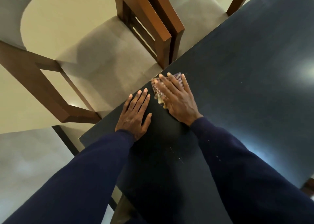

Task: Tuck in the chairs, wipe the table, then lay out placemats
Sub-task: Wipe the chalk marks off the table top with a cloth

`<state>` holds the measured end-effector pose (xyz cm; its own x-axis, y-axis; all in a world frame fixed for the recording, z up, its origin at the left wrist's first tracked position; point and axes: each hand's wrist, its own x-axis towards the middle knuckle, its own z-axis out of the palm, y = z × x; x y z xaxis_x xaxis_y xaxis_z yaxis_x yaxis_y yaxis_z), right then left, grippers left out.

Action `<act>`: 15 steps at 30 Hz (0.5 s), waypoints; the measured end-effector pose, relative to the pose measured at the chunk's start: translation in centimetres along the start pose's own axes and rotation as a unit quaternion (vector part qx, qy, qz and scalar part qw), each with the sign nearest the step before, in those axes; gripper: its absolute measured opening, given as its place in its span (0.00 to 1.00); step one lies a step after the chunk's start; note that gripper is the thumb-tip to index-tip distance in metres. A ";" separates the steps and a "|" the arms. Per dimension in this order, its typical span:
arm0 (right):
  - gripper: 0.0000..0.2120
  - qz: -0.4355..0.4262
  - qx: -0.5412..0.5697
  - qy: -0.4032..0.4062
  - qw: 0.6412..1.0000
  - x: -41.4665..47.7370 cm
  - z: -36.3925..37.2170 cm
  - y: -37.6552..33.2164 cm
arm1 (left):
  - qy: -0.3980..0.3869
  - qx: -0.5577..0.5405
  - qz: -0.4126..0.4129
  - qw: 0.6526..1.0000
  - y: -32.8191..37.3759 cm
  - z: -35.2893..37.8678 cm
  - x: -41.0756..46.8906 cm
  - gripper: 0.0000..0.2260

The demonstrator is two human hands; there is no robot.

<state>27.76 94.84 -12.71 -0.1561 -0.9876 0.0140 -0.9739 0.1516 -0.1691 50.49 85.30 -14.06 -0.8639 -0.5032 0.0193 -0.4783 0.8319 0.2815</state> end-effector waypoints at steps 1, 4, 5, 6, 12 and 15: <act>0.30 -0.019 -0.003 -0.003 1.000 -1.1 -0.2 0.7 | 0.000 -0.003 0.000 1.000 0.0 0.0 0.1 0.31; 0.29 0.010 0.004 0.017 1.000 -3.2 -1.0 3.8 | -0.002 -0.004 0.000 1.000 0.0 0.2 0.1 0.31; 0.28 0.047 0.006 0.028 0.998 -3.0 -1.2 4.7 | -0.003 -0.004 0.000 1.000 0.0 0.2 0.2 0.31; 0.28 0.093 0.007 0.034 0.995 -2.4 -1.4 5.3 | -0.003 -0.005 -0.001 1.000 0.0 0.2 0.2 0.31; 0.31 0.194 0.021 0.011 0.981 5.5 -1.1 1.5 | 0.014 -0.001 -0.048 0.999 -0.2 -0.2 -0.5 0.29; 0.28 0.102 0.019 0.002 0.995 6.2 -0.4 -3.0 | 0.035 -0.004 -0.141 0.989 -0.1 -0.1 -2.6 0.28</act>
<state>29.63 88.28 -11.70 -0.3502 -0.9365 -0.0194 -0.9153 0.3465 -0.2052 52.77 86.46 -14.01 -0.6837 -0.7298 0.0057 -0.6966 0.6549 0.2932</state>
